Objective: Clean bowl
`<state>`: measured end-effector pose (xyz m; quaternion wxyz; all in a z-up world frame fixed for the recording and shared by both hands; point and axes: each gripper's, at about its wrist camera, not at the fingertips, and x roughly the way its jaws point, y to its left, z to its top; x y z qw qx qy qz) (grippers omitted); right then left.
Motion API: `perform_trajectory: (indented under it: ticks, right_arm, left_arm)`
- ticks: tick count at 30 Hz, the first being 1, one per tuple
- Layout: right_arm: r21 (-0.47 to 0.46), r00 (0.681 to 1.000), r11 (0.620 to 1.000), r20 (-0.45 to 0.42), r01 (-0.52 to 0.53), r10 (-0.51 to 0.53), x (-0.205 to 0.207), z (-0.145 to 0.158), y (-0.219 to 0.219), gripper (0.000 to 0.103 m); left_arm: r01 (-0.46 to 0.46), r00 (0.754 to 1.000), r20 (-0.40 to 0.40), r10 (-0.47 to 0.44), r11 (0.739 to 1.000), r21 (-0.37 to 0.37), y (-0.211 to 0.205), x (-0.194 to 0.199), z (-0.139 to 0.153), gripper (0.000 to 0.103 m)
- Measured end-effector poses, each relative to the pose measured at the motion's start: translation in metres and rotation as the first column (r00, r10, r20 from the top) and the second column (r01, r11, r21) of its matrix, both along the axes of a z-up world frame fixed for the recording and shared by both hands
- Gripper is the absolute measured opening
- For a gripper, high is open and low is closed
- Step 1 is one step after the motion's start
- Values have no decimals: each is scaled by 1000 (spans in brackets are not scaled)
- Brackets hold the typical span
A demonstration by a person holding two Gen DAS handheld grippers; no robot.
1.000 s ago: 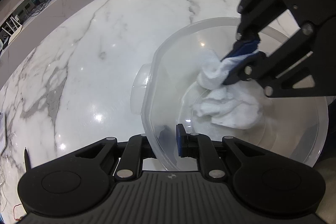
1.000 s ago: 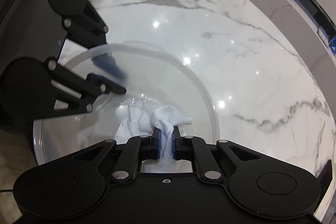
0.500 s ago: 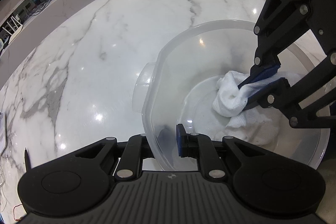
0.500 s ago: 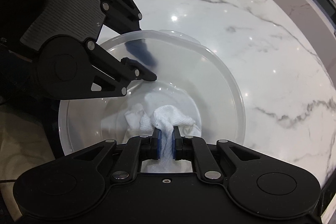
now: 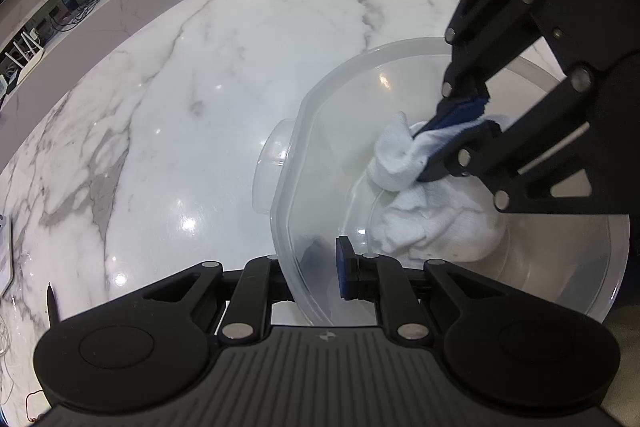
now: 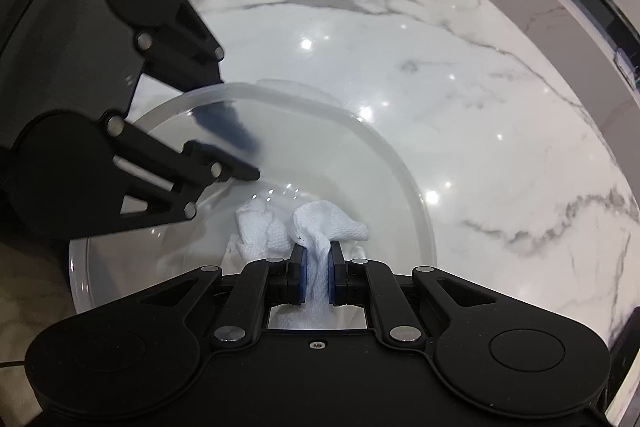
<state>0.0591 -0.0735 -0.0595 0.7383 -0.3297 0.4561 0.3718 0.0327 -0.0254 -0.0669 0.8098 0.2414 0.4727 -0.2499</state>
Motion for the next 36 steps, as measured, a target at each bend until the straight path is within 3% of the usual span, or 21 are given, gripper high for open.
perform_trajectory:
  ticks: [24,36]
  right_arm:
    - [-15,994,997,-73,-82,80,-16,-1,2,8]
    - [-4,998,999,-28,-54,53,-59,18,-18,8]
  left_arm:
    - [6,1000,0,-6,1000,2,0,-1,0,12]
    - [7,1000,3,-8,1000,3,1,-1,-1,12]
